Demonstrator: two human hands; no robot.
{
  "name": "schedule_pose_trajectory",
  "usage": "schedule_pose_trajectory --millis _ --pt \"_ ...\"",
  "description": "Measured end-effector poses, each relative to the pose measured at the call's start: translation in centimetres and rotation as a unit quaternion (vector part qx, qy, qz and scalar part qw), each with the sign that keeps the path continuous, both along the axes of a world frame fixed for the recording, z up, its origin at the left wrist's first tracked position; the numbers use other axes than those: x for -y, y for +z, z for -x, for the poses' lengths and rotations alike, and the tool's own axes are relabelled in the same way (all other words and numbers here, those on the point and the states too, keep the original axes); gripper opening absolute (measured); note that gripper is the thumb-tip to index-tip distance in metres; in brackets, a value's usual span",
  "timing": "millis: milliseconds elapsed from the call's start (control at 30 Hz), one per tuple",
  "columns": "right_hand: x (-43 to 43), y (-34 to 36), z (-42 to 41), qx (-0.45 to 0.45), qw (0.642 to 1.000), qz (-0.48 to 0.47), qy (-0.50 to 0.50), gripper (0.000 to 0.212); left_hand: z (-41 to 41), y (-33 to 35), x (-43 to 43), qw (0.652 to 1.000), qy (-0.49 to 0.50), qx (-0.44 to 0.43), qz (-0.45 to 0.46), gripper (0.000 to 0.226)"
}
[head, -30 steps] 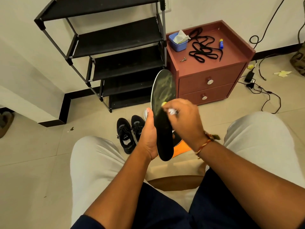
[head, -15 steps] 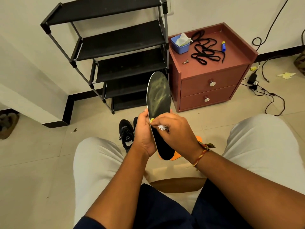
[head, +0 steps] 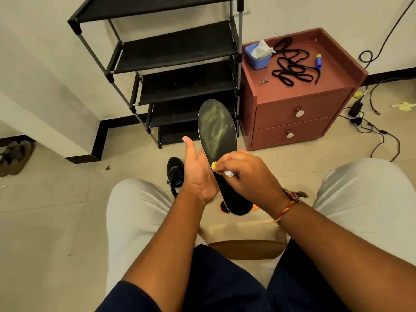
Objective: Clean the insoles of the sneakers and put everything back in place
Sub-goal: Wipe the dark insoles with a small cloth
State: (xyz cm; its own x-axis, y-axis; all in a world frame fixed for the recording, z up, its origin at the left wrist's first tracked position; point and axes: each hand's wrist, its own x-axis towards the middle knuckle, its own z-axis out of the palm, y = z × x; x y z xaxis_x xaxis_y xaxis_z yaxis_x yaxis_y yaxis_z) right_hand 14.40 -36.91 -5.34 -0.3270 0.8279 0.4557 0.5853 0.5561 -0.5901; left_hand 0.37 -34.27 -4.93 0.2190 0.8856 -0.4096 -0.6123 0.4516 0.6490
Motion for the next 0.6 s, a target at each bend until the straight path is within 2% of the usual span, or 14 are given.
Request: schedule_pose_trajectory --millis 233,300,433,600 --pt "-0.2 0.4 -0.2 0.033 0.999 -0.015 0.028 0.014 -0.5 0.1 0.2 0.998 -0.034 0.052 0.015 0.106" --pt "-0.1 0.4 0.0 0.044 0.999 -0.021 0.026 0.016 -0.7 -0.2 0.3 0.998 -0.029 0.048 0.023 0.102" --pt "0.0 0.6 0.1 0.058 0.997 -0.036 -0.027 0.015 -1.3 -0.1 1.1 0.999 -0.026 0.026 0.028 0.089" --pt "-1.4 1.3 -1.1 0.040 0.991 -0.059 -0.117 0.016 -2.7 0.5 2.5 0.998 -0.057 -0.001 0.035 0.083"
